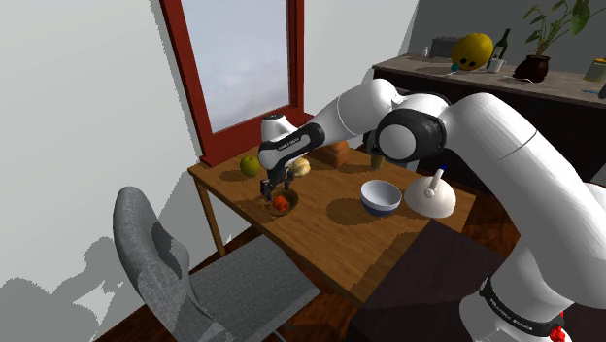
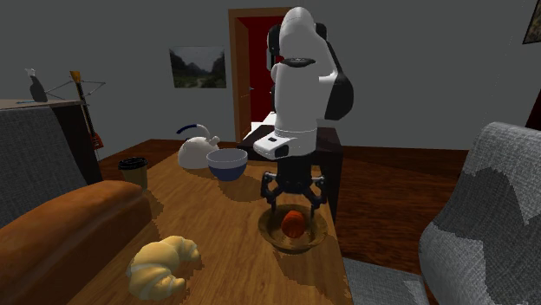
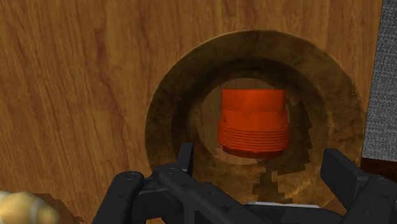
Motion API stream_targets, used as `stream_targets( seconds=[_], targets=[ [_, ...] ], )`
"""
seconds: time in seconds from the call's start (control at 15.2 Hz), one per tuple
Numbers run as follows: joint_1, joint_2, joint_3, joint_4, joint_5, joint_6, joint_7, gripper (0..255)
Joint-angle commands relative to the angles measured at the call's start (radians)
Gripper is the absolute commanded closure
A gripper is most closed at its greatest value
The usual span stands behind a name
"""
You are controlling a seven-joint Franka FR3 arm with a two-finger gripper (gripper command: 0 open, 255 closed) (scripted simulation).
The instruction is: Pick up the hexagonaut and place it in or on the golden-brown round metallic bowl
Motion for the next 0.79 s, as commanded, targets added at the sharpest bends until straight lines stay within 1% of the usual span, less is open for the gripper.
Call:
stream_targets(
  seconds=[0.0,0.2,0.73],
  targets=[
    [0.0,-0.025,0.0,-0.008,0.0,-0.016,0.0,0],
    [-0.001,-0.088,0.0,-0.022,0.0,-0.065,0.0,0],
    [-0.001,-0.088,0.0,-0.022,0.0,-0.065,0.0,0]
  ],
)
